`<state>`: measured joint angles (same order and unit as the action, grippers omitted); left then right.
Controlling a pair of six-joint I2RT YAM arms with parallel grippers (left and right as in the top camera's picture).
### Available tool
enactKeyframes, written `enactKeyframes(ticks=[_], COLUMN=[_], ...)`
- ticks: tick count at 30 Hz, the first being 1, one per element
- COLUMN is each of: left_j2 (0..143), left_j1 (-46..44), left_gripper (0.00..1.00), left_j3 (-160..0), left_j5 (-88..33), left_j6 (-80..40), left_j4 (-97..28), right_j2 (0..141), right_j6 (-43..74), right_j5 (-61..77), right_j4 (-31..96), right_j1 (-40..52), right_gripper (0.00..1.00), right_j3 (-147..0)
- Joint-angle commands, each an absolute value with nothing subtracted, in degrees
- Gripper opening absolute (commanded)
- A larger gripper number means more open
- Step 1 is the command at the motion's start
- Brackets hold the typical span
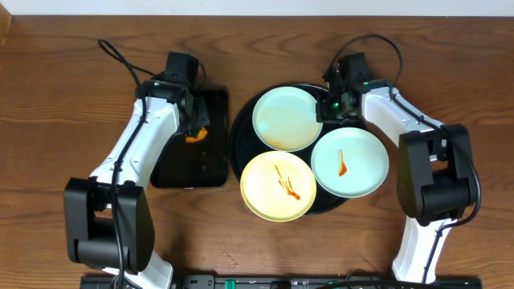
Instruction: Clean dirty plates on tray and stack at the side
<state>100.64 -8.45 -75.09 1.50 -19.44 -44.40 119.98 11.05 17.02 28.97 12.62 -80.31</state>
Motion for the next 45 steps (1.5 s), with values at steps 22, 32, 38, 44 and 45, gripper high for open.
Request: enactKeyframes(ticks=[22,32,38,44,45], left_j2=[100.7,100.7,100.7,100.7,100.7], left_j1=[-8.4,-8.4,-8.4,-8.4,-8.4], left_gripper=[0.08,0.08,0.08,0.08,0.08], left_j3=[-74.3,-74.3,-74.3,-74.3,-74.3], left_j5=[2.0,2.0,2.0,2.0,2.0], left_j6=[-19.1,-19.1,-19.1,-19.1,-19.1], left_j4=[-43.9,-43.8,-43.4,-43.4,-43.4], right_j2=[101.1,100.1,100.1,100.1,100.1], right_j6=[-2.8,-8.8,-10.4,-10.4,-10.4], right_j5=[-18.3,-41.7,-51.2,-52.1,-52.1], right_j4=[30.5,27.5,24.8,24.6,24.6], right_j1=[19.7,32.1,36.6,37.4,37.4], right_gripper=[0.01,0.01,0.01,0.01,0.01], right_j3=[-81.0,-80.9,-80.9,-80.9,-80.9])
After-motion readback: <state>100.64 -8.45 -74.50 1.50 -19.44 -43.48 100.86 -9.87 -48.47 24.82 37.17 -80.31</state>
